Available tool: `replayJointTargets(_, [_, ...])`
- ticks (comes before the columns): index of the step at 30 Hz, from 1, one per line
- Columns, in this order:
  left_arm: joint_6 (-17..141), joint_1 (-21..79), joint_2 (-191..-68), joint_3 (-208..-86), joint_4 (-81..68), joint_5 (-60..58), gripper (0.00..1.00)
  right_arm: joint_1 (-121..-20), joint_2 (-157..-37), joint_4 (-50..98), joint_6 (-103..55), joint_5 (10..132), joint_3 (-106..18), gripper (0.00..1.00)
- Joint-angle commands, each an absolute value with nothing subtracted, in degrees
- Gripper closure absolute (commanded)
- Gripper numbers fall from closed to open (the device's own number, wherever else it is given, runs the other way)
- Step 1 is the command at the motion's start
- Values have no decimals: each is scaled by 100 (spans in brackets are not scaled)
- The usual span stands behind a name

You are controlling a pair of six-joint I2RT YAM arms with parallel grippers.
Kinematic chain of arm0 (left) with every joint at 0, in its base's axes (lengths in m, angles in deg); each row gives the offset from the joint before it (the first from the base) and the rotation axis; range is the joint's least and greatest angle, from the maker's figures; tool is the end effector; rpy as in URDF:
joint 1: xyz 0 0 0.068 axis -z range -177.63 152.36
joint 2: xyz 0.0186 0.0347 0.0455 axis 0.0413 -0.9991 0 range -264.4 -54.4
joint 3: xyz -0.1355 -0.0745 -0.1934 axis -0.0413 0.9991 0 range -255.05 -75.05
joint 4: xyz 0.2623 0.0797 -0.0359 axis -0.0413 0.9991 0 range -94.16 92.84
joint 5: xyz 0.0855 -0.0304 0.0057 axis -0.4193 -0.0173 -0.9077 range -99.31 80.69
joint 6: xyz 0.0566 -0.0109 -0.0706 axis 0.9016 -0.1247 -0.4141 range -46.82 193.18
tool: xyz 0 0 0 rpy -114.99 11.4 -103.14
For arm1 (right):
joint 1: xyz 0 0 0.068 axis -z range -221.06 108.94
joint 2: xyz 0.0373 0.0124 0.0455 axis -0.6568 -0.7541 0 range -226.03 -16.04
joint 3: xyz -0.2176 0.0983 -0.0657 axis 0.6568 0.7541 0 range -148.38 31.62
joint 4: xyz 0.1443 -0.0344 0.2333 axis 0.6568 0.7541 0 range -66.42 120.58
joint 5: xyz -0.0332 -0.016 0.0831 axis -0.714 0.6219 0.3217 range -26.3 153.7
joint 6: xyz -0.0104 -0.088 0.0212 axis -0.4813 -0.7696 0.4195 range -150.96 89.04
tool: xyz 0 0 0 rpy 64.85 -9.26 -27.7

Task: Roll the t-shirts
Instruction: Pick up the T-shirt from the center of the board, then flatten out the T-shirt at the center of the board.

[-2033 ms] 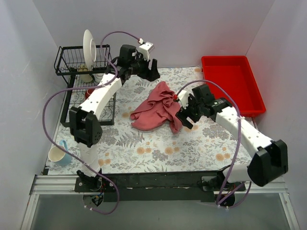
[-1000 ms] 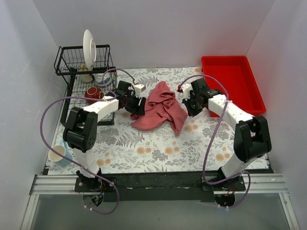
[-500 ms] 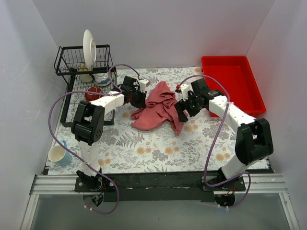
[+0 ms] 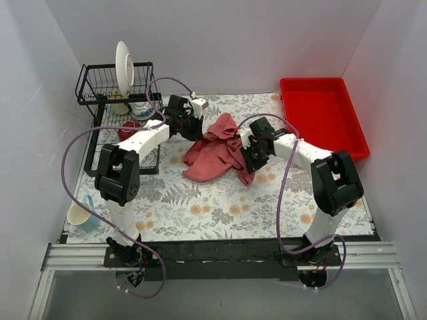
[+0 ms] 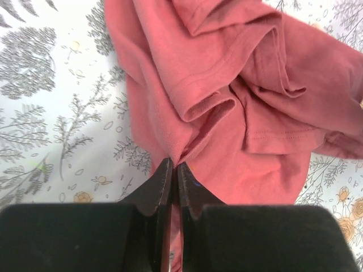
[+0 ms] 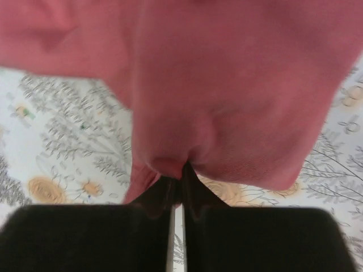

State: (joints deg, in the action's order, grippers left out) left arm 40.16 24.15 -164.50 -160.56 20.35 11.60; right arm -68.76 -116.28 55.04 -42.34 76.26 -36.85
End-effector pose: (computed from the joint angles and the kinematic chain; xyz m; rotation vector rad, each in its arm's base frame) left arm 0.4185 -0.1987 0.1692 -0.0747 2.5443 -0.8518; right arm 0.3326 0.1947 0.1240 -0.9642 2.5069 0.3831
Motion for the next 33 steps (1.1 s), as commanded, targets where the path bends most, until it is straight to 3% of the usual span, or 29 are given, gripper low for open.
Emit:
replayJointTargets(1, [4022,2128,-15741,-16504,2405,1161,100,-6481,-11658,5442,-4309,6705,-4404,99])
replayJointTargets(8, [4065,1406,-14705,-16821,2511,1451,100,-5600,-10641,6224,-4704,7239,-5327,99])
replayJointTargets(16, [4365,1309,-12912,-16224,2080,1469,100,-5573,-9225,6875,-4688,7583,-5688,99])
replayJointTargets(22, [4496,1300,-11997,-16504,2273,1354,100,-5573,-8329,7727,-4949,8232,-6304,99])
replayJointTargets(27, [4550,1300,-11820,-16619,2379,1424,100,-5565,-7703,8567,-5845,8829,-5350,99])
replayJointTargets(28, [4514,1300,-11838,-16567,2361,1468,100,-5573,-7721,8841,-6317,9101,-5198,77])
replayJointTargets(29, [4462,1300,-11864,-16505,2222,1512,100,-5591,-7782,9062,-6522,9425,-5040,67])
replayJointTargets(31, [4443,1309,-12100,-16443,2185,1661,100,-5617,-8044,9440,-6594,9446,-4802,52])
replayJointTargets(33, [4636,1300,-12303,-16478,2466,1749,100,-5617,-8238,9477,-6603,9420,-4932,48])
